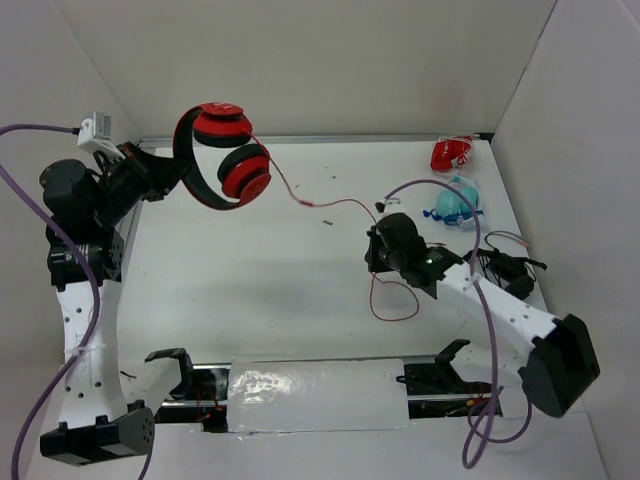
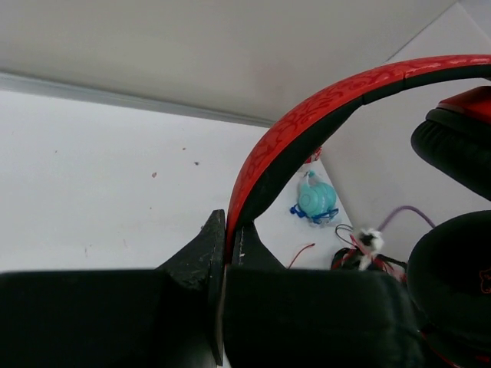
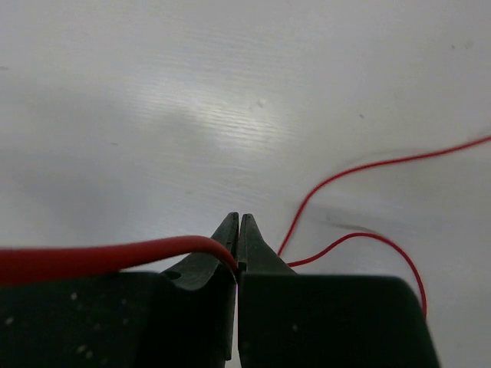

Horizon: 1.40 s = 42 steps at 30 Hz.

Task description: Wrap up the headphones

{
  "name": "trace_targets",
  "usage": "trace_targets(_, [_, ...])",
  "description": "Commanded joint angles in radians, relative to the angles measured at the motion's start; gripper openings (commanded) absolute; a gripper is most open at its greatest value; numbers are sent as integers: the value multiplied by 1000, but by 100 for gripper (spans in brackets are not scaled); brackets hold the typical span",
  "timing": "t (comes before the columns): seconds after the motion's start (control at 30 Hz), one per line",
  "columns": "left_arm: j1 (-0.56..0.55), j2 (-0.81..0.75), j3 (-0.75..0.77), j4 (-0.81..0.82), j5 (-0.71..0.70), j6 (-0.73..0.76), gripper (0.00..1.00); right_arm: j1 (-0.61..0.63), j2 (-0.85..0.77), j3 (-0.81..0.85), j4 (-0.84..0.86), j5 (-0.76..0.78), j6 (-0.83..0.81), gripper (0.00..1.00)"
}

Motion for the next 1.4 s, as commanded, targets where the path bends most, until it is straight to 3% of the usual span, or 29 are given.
trace_targets(0.0, [20,85,-35,19,-60,-19,0,-8,-163,-51,88,-121,-48,0])
trace_targets(0.1, [41,137,-75,26,-87,-29,0,-13,-295,-126,136,-297,-117,0])
trace_targets(0.23, [67,225,-97,71,-9,-42,0,-7,-439,-187,173,-503,-217,0])
trace_targets(0.37, [69,309,-94,102,8,-51,0,-5,-518,-195,156,-519,-224,0])
trace_targets(0.57, [27,363,-103,140,-54,-49,0,4,-513,-161,139,-542,-201,0])
trace_targets(0.67, [-2,363,-130,222,21,3,0,8,-475,-149,133,-514,-185,0])
trace_targets(0.77, [-51,326,-215,368,156,145,0,5,-424,-128,104,-459,-170,0])
trace_targets(0.87, [-132,323,-223,393,286,272,0,-2,-378,-86,58,-387,-154,0])
trace_targets(0.97, [-234,335,-221,375,327,406,0,-31,-317,-19,-11,-277,-167,0])
trace_targets(1.2, [-463,267,-342,415,261,639,0,-162,-92,196,-143,-207,-207,0])
trace_targets(1.27, [-552,257,-385,410,177,745,0,-185,-56,251,-156,-235,-248,0])
trace_targets(1.37, [-612,269,-390,383,82,782,0,-186,-25,328,-197,-241,-266,0])
